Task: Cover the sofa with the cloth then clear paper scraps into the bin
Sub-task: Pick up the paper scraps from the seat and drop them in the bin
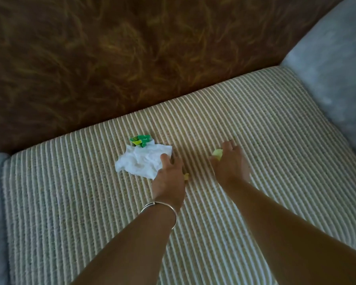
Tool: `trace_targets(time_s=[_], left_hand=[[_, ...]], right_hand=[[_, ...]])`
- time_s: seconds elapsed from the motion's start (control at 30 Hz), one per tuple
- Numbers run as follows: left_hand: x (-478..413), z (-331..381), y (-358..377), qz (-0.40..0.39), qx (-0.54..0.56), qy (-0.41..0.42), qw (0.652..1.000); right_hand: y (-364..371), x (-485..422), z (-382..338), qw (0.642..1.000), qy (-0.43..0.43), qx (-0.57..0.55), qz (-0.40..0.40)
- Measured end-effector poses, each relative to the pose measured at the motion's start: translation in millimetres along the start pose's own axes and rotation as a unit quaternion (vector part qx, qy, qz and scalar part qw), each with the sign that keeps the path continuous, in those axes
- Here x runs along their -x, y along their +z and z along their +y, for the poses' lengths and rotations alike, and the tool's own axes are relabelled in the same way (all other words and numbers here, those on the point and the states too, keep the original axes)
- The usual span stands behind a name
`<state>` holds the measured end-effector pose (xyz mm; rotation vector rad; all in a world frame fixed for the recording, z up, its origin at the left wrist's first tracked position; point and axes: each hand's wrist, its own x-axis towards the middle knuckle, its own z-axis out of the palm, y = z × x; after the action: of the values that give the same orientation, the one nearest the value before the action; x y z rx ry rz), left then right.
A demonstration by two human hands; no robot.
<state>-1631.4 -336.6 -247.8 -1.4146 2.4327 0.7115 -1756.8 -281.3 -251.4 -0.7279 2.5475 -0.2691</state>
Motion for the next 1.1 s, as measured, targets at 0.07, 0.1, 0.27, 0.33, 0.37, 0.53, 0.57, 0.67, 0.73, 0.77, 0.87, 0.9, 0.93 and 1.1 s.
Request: trace_targets(time_s=[0.07, 0.1, 0.27, 0.33, 0.37, 0.53, 0.57, 0.67, 0.73, 0.77, 0.87, 0.9, 0.93, 1.1], left_hand=[[1, 0, 0, 0.003, 0.025, 0.004, 1.0], [1, 0, -3, 0.013, 0.038, 0.009, 0.999], [-19, -20, -39, 0.152, 0.039, -0.022, 0.987], [-29, -34, -52, 0.176, -0.051, -0.064, 0.981], [-34, -41, -55, 0.163, -0.08, -0.082, 0.98], [-38, -60, -40, 0.012, -0.067, -0.08, 0.994], [-36, -59, -35, 0.02, -0.088, -0.07, 0.993], [-27, -55, -26, 0.066, -0.043, -0.047, 0.996], [-22, -49, -25, 0.058, 0.068, -0.044, 0.995], [-20, -45, -25, 0.05, 0.123, -0.043, 0.99], [-13, -24, -27, 0.031, 0.252, -0.044, 0.966], [-9, -14, -27, 0.021, 0.286, -0.044, 0.957], [-4, -2, -27, 0.005, 0.315, -0.042, 0.948], [26, 73, -12, -0.099, 0.394, -0.046, 0.912]], right_hand=[[2, -1, -1, 1.0, -0.007, 0.004, 0.002], [1, -1, -3, 1.0, -0.02, 0.004, -0.003], [-3, 5, -42, 0.991, -0.131, 0.001, -0.01], [2, 10, -64, 0.988, -0.147, -0.051, -0.02], [8, 13, -74, 0.984, -0.155, -0.075, -0.039], [43, 22, -94, 0.972, -0.186, -0.056, -0.134], [47, 22, -93, 0.972, -0.191, -0.043, -0.132], [46, 20, -87, 0.97, -0.213, -0.041, -0.113], [41, 19, -80, 0.968, -0.206, -0.081, -0.117], [39, 20, -76, 0.968, -0.179, -0.119, -0.128], [25, 24, -58, 0.944, -0.045, -0.278, -0.173], [17, 27, -50, 0.928, -0.003, -0.324, -0.184], [7, 29, -40, 0.91, 0.033, -0.366, -0.192], [-47, 45, 29, 0.824, 0.123, -0.517, -0.198]])
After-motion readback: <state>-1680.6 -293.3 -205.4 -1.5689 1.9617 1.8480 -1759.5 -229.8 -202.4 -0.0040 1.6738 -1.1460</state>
